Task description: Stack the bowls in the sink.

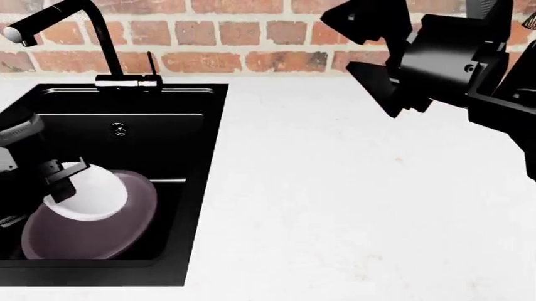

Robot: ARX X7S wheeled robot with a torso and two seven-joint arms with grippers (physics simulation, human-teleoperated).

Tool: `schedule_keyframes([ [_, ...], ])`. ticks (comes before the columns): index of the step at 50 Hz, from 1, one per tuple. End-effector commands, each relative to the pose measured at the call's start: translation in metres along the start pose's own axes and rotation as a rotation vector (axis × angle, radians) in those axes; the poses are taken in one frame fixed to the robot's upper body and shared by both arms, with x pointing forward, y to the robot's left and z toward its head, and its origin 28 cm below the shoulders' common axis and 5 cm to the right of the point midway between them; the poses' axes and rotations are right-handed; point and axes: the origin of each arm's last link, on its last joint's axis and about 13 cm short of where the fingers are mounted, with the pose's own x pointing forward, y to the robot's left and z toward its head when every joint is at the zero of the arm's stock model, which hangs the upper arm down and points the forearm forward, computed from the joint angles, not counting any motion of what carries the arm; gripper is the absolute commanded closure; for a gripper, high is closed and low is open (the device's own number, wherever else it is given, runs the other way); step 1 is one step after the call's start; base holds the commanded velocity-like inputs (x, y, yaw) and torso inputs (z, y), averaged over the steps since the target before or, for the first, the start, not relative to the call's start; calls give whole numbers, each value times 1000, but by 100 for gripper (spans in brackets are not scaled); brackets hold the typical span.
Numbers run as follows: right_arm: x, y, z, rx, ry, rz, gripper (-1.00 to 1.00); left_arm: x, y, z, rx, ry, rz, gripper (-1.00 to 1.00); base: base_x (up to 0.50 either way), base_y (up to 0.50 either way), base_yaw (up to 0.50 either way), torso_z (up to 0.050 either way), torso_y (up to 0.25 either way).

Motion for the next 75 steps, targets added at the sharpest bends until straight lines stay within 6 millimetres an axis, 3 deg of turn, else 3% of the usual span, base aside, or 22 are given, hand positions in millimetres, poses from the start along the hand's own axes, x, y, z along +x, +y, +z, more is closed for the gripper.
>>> schedule_keyframes([
  [1, 0, -3, 1, 5, -7, -6, -100, 5, -1, 1, 19, 9, 27, -100, 0, 0, 0, 0, 0],
  [18, 0, -3, 1, 8, -12, -7, -100, 0, -2, 9, 2, -2, 15, -100, 0, 0, 0, 0, 0],
  [34, 2, 0, -1, 3, 2, 1, -100, -56, 8, 29, -99, -104, -117, -100, 0, 0, 0, 0, 0],
  [45, 2, -1, -2, 1, 5, -4, -100, -84, 7, 23, -137, -116, -244, -100, 0, 0, 0, 0, 0],
  [65, 0, -4, -4, -2, 12, -19, -100, -127, -13, 19, -90, -143, -444, -100, 0, 0, 0, 0, 0],
  [75, -5, -5, -9, -10, 15, -11, -100, -147, -10, 10, -102, -171, -512, -100, 0, 0, 0, 0, 0],
])
